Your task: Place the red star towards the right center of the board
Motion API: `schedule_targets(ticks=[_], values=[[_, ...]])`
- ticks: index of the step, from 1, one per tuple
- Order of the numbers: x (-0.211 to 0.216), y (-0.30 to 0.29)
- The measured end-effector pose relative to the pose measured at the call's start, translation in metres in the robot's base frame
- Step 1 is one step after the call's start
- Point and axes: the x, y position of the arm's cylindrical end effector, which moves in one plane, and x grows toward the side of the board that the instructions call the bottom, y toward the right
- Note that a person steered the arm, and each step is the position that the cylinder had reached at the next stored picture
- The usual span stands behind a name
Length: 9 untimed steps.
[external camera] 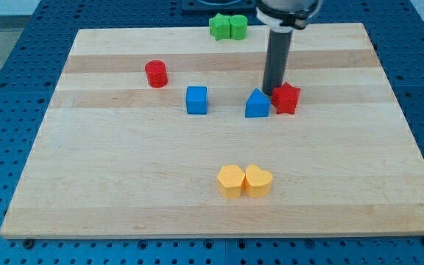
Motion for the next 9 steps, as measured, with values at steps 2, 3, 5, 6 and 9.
schedule_targets(ticks=[2, 3, 5, 6, 9], values=[[0.026, -0.003], [0.028, 0.011], [0.035, 0.058], [0.068, 0.046], [0.067, 0.093]])
